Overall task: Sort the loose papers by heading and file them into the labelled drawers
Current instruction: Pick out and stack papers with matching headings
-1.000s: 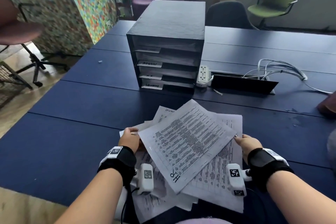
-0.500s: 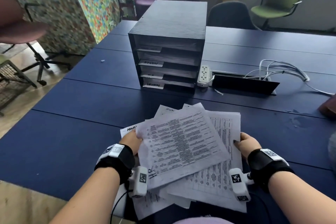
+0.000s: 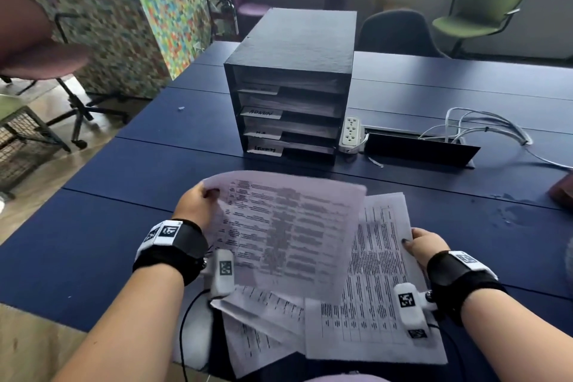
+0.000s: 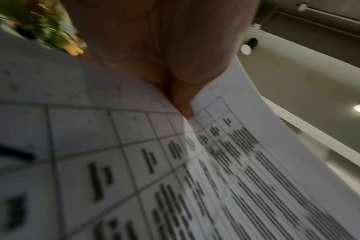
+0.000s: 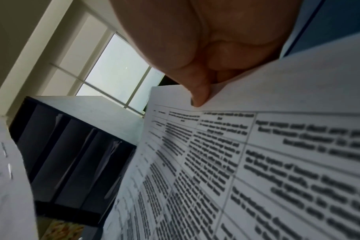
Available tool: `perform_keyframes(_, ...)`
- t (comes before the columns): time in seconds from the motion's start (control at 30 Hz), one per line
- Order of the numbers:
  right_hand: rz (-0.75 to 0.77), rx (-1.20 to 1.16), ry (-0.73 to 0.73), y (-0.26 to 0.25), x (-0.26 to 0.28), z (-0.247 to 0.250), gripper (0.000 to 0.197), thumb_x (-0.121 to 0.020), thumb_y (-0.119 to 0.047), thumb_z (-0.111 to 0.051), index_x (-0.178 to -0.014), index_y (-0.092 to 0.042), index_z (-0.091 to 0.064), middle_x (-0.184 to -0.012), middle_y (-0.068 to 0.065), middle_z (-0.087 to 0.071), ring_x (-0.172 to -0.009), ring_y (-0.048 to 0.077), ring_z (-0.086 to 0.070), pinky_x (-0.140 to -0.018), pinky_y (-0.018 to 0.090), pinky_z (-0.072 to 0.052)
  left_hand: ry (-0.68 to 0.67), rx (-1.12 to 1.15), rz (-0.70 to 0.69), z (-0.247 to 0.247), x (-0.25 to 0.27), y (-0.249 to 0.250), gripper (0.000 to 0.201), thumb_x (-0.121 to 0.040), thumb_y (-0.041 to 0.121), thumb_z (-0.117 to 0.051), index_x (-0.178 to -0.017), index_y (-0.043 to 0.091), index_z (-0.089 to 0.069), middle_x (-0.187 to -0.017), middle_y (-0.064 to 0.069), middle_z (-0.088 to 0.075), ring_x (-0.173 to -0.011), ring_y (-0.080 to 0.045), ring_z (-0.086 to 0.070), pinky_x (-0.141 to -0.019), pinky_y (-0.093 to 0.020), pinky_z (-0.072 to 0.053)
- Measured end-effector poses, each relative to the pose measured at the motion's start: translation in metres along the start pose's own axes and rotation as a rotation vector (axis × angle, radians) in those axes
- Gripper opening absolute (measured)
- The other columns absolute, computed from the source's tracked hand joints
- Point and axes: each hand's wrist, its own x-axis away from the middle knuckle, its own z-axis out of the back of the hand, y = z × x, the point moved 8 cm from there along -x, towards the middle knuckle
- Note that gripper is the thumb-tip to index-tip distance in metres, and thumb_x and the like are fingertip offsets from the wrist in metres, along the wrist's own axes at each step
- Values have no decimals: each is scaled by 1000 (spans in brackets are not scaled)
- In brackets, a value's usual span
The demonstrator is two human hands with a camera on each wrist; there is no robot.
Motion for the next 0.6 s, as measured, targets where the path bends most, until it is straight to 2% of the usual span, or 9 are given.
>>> perform_keyframes(0.07, 46, -138, 0, -7, 3, -4, 24, -88, -1, -53, -109, -2, -63, -87, 13, -66, -82, 30, -63, -87, 42, -51, -128, 26, -105, -20, 5, 14, 16, -90, 13, -53, -82, 22, -63, -80, 0, -63, -80, -17, -54, -71, -27, -40)
perform_keyframes(0.17, 76, -354, -53, -21, 13, -12, 15, -88, 3, -53, -93, -6, -65, -66, 4, -67, -62, 24, -59, -79, 43, -49, -210, -195, -196, -47, 14, 31, 7, -89, 21, -58, -87, 21, -64, -84, 4, -66, -80, -16, -57, -74, -26, -40)
perform_keyframes(0.2, 82, -413, -97, -28, 18, -16, 16, -88, 3, -53, -88, -9, -65, -63, 3, -68, -58, 22, -60, -77, 42, -49, -221, -191, -214, -55, 18, 37, 7, -89, 23, -60, -85, 21, -66, -81, 6, -66, -79, -15, -58, -73, -26, -42)
perform_keyframes(0.27, 110, -474, -172, -42, 27, -24, 19, -89, 2, -53, -83, -12, -65, -68, 6, -69, -59, 22, -60, -76, 42, -49, -251, -142, -237, -71, 25, 46, 10, -87, 27, -64, -80, 20, -67, -78, 6, -64, -75, -13, -56, -71, -25, -42)
perform_keyframes(0.3, 125, -489, -197, -48, 32, -27, 20, -89, 2, -53, -83, -12, -65, -71, 8, -70, -60, 22, -60, -73, 40, -51, -251, -160, -260, -79, 29, 52, 13, -87, 29, -65, -80, 18, -67, -82, 4, -62, -78, -13, -55, -73, -25, -42)
perform_keyframes(0.37, 142, -539, -244, -59, 41, -34, 20, -90, 3, -52, -86, -12, -65, -71, 6, -71, -57, 20, -62, -67, 36, -53, -223, -171, -307, -93, 31, 61, 16, -86, 32, -65, -81, 16, -66, -97, 1, -54, -93, -15, -51, -84, -26, -41)
perform_keyframes(0.43, 145, -582, -296, -68, 48, -42, 21, -90, 3, -51, -89, -13, -65, -75, 7, -72, -58, 21, -63, -67, 37, -54, -206, -131, -295, -100, 33, 68, 16, -88, 34, -62, -79, 21, -62, -106, 6, -47, -105, -12, -45, -92, -26, -38)
perform_keyframes(0.5, 140, -602, -349, -75, 55, -50, 21, -89, 3, -51, -90, -12, -66, -77, 9, -71, -59, 21, -64, -65, 37, -55, -248, -136, -287, -110, 35, 73, 16, -90, 36, -58, -82, 22, -60, -106, 8, -50, -101, -11, -49, -88, -27, -41)
perform_keyframes(0.6, 123, -665, -387, -84, 69, -57, 16, -90, -2, -52, -91, -8, -67, -77, 14, -68, -53, 19, -64, -53, 31, -56, -328, -157, -295, -122, 41, 75, 14, -92, 36, -53, -88, 25, -60, -91, 8, -60, -85, -14, -59, -72, -28, -47)
